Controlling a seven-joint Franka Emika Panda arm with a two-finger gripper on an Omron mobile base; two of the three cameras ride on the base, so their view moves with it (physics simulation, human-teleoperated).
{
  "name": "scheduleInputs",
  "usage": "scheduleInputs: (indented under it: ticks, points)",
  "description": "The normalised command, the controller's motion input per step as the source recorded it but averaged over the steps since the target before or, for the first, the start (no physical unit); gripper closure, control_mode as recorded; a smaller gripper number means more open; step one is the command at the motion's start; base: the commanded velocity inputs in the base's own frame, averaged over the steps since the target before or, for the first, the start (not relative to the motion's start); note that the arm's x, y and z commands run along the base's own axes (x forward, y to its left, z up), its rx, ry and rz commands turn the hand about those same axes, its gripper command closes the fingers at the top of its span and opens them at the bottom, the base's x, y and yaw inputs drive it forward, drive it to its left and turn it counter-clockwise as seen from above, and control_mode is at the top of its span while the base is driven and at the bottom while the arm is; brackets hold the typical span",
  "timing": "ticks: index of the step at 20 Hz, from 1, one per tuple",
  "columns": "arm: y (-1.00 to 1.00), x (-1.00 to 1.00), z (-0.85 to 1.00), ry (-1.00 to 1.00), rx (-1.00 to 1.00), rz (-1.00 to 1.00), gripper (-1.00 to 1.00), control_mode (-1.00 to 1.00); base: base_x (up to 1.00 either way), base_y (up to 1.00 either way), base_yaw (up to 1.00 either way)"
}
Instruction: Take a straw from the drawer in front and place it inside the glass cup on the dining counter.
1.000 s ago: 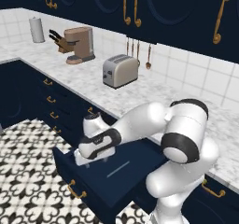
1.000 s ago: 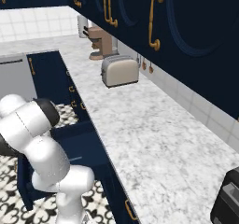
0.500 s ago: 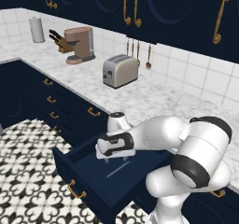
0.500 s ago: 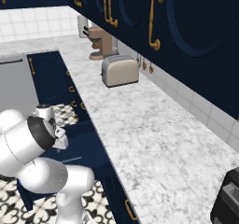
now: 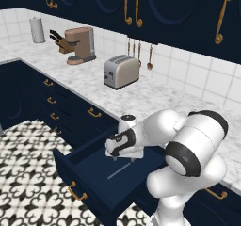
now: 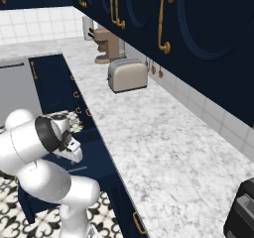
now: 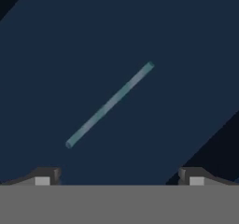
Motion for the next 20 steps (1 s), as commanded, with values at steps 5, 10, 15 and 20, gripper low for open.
scheduleInputs:
  ticks: [5,10,15,20]
  points:
    - [-0.04,0.08,-0.32,0.00,0.00,-0.13,-1.00,-1.00,0.00,0.00,0.00]
    - [-0.03,0.29,-0.33,0.00,0.00,-0.14,-1.00,-1.00,0.00,0.00,0.00]
    - [-0.18,0.31,-0.28,0.00,0.00,-0.11,-1.00,-1.00,0.00,0.00,0.00]
    - [-0.16,0.19,-0.28,0.02,0.00,-0.07,-1.00,-1.00,0.00,0.00,0.00]
